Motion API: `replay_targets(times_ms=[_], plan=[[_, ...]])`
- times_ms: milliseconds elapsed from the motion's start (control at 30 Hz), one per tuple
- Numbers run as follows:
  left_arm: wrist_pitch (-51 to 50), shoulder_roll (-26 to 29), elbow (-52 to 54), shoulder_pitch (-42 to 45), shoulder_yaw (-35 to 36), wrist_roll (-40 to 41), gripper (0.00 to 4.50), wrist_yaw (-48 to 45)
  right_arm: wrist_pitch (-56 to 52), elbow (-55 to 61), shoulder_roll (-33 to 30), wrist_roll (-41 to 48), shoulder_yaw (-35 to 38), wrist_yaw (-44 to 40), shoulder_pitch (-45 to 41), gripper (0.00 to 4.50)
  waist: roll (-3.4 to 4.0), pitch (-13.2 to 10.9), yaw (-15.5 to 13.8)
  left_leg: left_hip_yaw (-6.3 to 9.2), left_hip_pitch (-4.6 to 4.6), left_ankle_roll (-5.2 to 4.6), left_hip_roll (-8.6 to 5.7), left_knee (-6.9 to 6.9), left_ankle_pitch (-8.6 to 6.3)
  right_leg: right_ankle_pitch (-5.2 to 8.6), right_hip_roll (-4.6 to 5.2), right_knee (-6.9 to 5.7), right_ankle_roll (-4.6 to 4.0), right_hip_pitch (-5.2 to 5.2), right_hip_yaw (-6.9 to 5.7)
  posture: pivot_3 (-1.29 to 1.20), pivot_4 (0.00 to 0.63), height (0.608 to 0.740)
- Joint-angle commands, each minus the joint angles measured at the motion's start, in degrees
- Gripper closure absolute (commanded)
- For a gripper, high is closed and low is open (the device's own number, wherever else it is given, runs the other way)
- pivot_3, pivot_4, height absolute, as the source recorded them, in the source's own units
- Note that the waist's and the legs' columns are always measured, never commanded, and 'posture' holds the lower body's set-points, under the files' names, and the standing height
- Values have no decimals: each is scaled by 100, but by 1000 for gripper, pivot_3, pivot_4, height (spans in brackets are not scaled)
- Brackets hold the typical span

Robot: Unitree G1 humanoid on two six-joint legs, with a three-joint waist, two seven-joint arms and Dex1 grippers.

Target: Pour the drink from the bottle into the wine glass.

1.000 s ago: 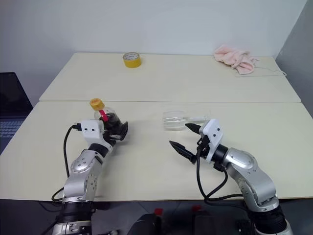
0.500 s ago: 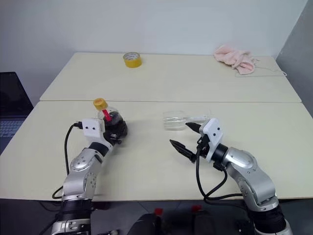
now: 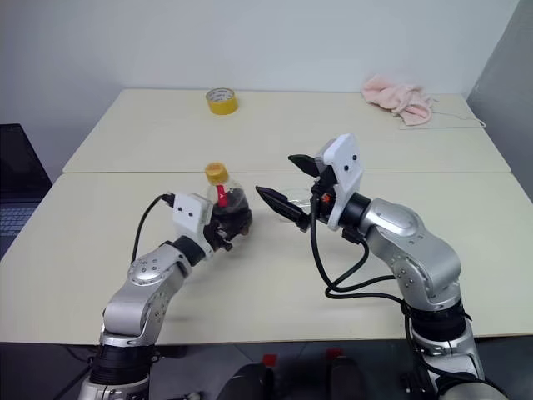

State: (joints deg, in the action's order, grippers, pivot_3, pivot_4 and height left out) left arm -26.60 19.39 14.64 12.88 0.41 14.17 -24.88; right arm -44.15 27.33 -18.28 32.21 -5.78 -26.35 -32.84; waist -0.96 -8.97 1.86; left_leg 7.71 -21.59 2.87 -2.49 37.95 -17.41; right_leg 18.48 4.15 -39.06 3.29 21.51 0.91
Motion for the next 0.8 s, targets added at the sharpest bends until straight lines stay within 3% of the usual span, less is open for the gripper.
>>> replay_targets(times_ms=[33,633,733,800], plan=[[-116,124,497,30,-144,316,2327,-430,-242,-145,364,122,-288,40,-503,0,3,-1,23,-3,-3,0,0,0,0,0,0,-2,0,6,2,0,150,740],[-58,148,568,-37,-279,220,2327,-473,131,-1381,1158,-606,-632,57,-1208,0,5,-2,68,2,-18,1,0,0,1,-1,1,-8,-2,27,0,0,150,740],[-31,161,568,-60,-291,207,2348,-479,165,-1422,1158,-695,-646,11,-1226,612,5,-2,71,0,-19,1,-1,0,1,-1,1,-7,-2,27,1,0,150,740],[-19,163,564,-64,-295,196,2413,-469,174,-1436,1135,-742,-676,-38,-1235,1293,5,-2,71,0,-19,1,0,1,1,-1,2,-8,-2,28,1,0,150,740]])
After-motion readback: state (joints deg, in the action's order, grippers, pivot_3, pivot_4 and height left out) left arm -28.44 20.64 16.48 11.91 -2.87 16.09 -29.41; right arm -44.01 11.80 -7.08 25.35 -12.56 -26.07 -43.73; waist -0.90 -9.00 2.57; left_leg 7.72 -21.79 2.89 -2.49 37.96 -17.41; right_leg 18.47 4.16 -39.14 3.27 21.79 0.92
